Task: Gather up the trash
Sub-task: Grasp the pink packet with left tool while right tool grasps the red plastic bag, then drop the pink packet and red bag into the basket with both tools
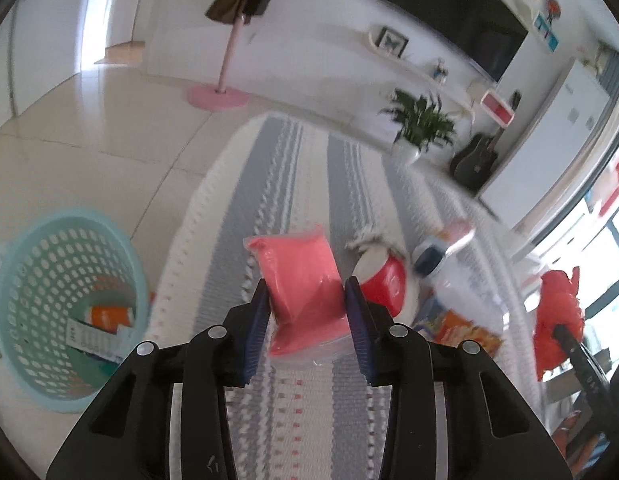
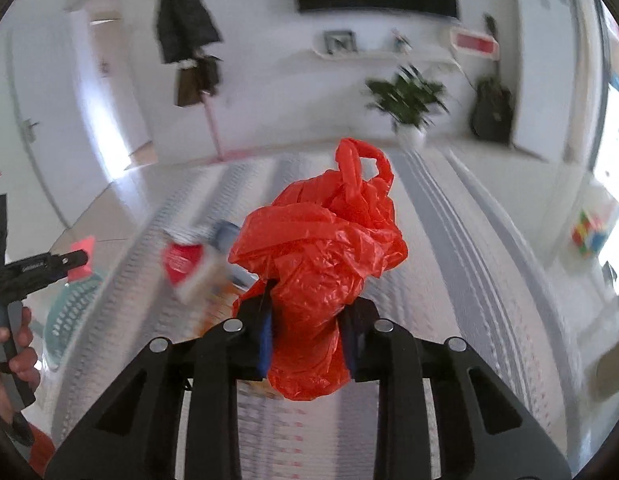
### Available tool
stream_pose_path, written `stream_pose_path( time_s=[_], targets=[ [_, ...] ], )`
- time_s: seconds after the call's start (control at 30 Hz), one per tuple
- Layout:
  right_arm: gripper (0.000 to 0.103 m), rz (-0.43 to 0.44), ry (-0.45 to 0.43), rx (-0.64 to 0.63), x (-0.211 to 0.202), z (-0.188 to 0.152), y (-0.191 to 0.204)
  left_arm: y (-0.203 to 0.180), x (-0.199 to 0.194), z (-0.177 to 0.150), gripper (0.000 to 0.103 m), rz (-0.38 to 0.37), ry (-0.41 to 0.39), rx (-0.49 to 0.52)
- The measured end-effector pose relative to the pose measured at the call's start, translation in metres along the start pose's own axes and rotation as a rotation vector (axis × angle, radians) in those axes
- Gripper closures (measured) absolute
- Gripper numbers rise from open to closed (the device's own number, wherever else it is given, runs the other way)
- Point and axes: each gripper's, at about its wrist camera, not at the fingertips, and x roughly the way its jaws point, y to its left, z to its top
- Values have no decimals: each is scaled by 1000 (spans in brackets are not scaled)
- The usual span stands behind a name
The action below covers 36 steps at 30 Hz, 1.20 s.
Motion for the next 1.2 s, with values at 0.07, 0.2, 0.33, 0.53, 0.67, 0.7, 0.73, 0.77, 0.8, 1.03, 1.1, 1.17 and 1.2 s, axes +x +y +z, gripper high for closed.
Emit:
stream_pose_path(
  time_s=[0.07, 0.2, 0.33, 0.53, 0.67, 0.7, 0.73, 0.77, 0.8, 1.03, 1.1, 1.17, 1.2],
  targets=[
    [79, 45, -24, -53, -8, 10, 27, 6, -23, 7, 67, 3, -40, 6],
    [79, 126, -56, -182, -14, 22, 88, 28, -61, 19, 67, 18, -102, -7],
    [79, 240, -50, -311, -10, 28, 159, 62, -91, 26, 67, 53, -146, -47],
    [79, 378, -23, -493, 1, 20, 261, 122, -119, 26, 67, 140, -189, -115],
    [79, 458, 55, -562, 24, 6, 321, 163, -121, 22, 67, 231, -183, -163],
    [79, 469, 75, -563, 31, 5, 332, 171, -120, 22, 67, 239, -174, -177],
    [79, 481, 94, -562, 36, 2, 340, 180, -117, 21, 67, 245, -161, -190],
    [79, 496, 127, -553, 47, 0, 351, 189, -114, 19, 67, 252, -145, -204],
    [79, 502, 148, -546, 54, -2, 358, 198, -110, 18, 67, 253, -129, -220],
    [79, 512, 264, -471, 99, -17, 386, 232, -91, 13, 67, 248, -63, -297],
    [78, 507, 288, -459, 110, -21, 388, 238, -88, 11, 66, 237, -47, -315],
    [76, 502, 314, -446, 122, -26, 391, 241, -85, 8, 65, 242, -36, -316],
    [76, 497, 322, -439, 128, -29, 393, 243, -85, 7, 61, 249, -35, -315]
  ],
)
